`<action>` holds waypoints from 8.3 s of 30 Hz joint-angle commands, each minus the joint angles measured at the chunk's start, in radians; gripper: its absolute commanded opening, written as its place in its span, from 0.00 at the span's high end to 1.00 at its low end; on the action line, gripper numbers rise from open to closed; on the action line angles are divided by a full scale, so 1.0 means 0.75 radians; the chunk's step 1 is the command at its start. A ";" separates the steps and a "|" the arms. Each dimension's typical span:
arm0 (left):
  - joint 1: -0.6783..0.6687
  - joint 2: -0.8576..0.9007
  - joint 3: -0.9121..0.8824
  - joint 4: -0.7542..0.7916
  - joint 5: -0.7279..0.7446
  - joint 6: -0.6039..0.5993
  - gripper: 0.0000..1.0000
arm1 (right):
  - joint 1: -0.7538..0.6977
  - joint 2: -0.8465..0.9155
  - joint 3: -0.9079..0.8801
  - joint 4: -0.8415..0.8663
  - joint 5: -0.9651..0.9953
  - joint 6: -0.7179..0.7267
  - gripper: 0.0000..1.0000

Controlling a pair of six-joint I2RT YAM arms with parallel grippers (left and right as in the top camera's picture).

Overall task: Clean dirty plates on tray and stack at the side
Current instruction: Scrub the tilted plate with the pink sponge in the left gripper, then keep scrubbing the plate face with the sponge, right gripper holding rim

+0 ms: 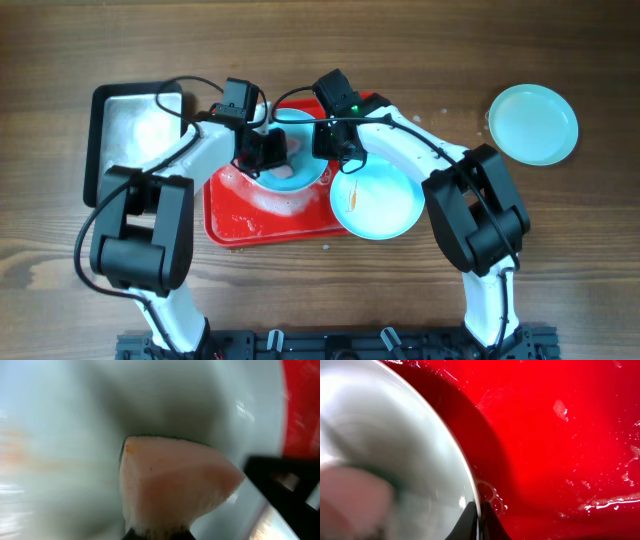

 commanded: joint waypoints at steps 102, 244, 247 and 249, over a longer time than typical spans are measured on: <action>0.074 0.155 0.153 -0.243 -0.827 -0.074 0.96 | 0.029 0.055 -0.005 0.004 -0.075 -0.058 0.96; 0.104 0.154 -0.056 -0.628 0.119 0.255 0.96 | 0.028 0.055 -0.005 0.008 -0.110 -0.098 0.96; 0.186 0.146 0.046 -0.698 0.119 0.289 0.96 | 0.028 0.055 -0.005 0.008 -0.110 -0.099 0.96; 0.230 0.135 0.112 -0.713 0.119 0.289 0.96 | 0.028 0.055 -0.005 0.009 -0.110 -0.099 0.96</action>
